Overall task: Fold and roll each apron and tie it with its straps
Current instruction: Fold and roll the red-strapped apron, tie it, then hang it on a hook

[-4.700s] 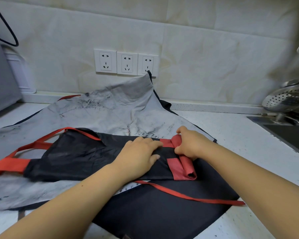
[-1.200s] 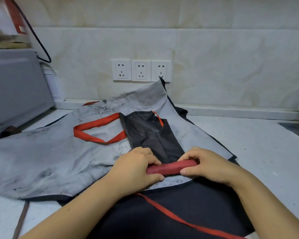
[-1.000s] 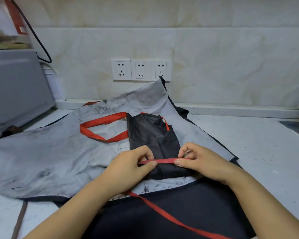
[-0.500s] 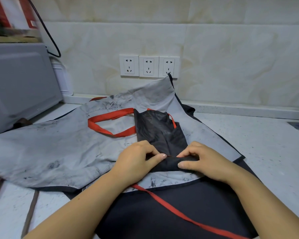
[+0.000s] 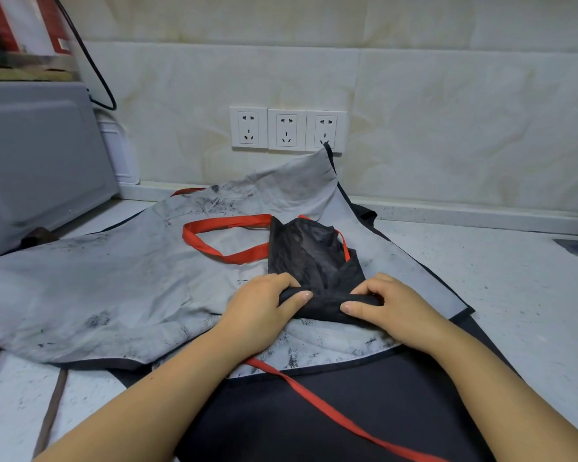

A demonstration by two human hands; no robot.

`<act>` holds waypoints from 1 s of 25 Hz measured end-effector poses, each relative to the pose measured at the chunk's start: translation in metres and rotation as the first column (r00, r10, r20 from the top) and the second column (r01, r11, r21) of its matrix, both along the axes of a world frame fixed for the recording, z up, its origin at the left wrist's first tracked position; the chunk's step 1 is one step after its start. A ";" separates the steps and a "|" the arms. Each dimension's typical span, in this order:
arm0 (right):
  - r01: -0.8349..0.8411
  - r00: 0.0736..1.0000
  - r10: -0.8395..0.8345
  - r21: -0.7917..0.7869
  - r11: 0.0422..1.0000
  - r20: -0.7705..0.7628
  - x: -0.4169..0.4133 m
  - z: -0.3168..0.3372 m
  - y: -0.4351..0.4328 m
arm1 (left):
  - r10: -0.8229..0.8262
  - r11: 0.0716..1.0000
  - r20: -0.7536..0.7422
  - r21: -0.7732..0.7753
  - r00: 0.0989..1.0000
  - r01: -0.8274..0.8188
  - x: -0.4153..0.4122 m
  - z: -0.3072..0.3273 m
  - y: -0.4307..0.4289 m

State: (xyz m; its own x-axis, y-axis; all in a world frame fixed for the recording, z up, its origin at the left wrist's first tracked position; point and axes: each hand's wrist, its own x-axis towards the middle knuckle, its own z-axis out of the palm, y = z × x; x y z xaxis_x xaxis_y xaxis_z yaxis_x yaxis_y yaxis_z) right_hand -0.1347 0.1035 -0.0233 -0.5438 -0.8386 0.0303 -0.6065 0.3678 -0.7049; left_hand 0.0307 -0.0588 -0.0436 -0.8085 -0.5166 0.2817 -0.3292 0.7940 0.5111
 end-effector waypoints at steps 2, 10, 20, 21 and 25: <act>0.003 0.998 -0.004 0.004 1.000 0.060 0.002 0.002 -0.001 | 0.030 0.999 -0.034 0.017 0.999 -0.030 0.001 0.000 0.002; 0.088 0.977 -0.071 0.077 0.993 -0.203 0.006 0.005 -0.008 | -0.050 0.963 -0.114 -0.270 0.992 0.017 0.001 -0.005 0.007; 0.115 0.993 -0.117 0.182 0.977 -0.001 0.035 0.018 -0.098 | -0.022 0.972 -0.036 -0.234 0.999 0.013 0.009 0.001 0.007; 0.094 0.992 -0.105 0.141 0.985 0.068 0.035 0.019 -0.097 | -0.013 0.969 -0.049 -0.248 0.999 0.000 0.008 0.002 0.006; -0.058 0.987 0.053 0.029 0.998 0.150 0.035 0.022 -0.086 | 0.038 0.979 -0.067 -0.196 0.997 -0.050 0.007 0.004 0.006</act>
State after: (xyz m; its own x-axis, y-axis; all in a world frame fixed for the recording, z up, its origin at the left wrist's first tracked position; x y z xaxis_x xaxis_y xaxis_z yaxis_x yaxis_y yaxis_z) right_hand -0.0992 0.0179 -0.0009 -0.4930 -0.8668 -0.0756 -0.5158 0.3611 -0.7769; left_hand 0.0376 -0.0524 -0.0400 -0.7638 -0.4803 0.4313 -0.3385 0.8669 0.3660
